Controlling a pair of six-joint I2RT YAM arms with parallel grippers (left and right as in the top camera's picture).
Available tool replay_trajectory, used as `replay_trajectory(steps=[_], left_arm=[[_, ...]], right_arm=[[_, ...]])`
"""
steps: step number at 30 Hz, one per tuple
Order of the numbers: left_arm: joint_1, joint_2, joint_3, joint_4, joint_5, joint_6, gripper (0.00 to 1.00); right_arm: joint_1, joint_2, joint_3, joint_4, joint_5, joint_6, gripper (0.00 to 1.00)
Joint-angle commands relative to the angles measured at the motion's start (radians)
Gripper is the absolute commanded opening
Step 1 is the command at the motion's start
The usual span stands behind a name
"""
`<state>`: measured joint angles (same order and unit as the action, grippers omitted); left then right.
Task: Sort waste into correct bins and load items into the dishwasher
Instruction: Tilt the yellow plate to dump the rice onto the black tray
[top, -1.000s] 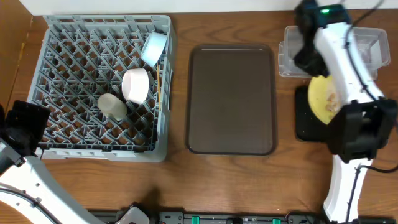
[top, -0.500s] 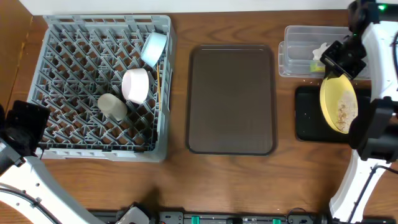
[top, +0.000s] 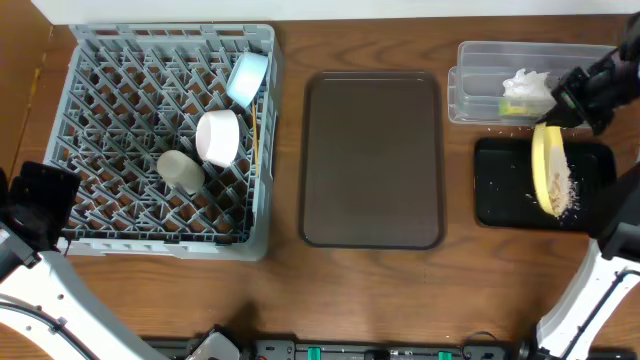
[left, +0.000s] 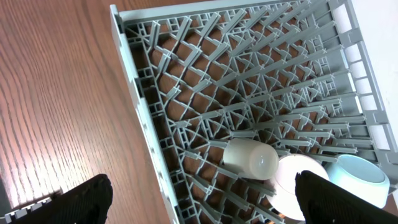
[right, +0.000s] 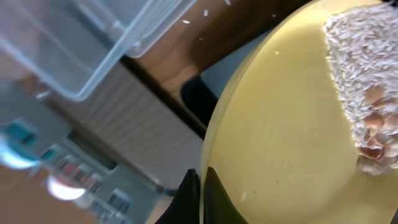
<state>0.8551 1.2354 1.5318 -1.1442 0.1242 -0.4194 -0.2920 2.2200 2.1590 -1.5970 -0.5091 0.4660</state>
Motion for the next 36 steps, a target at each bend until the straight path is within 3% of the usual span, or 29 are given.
replay_trajectory(steps=[1, 19, 36], left_arm=[[0.004, 0.001, 0.004, 0.000, -0.006, -0.002, 0.95], [0.004, 0.001, 0.004, 0.000, -0.006, -0.002, 0.95], [0.004, 0.001, 0.004, 0.000, -0.006, -0.002, 0.95]], right_arm=[[-0.045, -0.043, 0.020, -0.004, -0.140, -0.092, 0.01], [-0.206, -0.043, 0.020, -0.090, -0.354, -0.248, 0.01], [-0.209, -0.041, 0.014, -0.088, -0.435, -0.293, 0.01]])
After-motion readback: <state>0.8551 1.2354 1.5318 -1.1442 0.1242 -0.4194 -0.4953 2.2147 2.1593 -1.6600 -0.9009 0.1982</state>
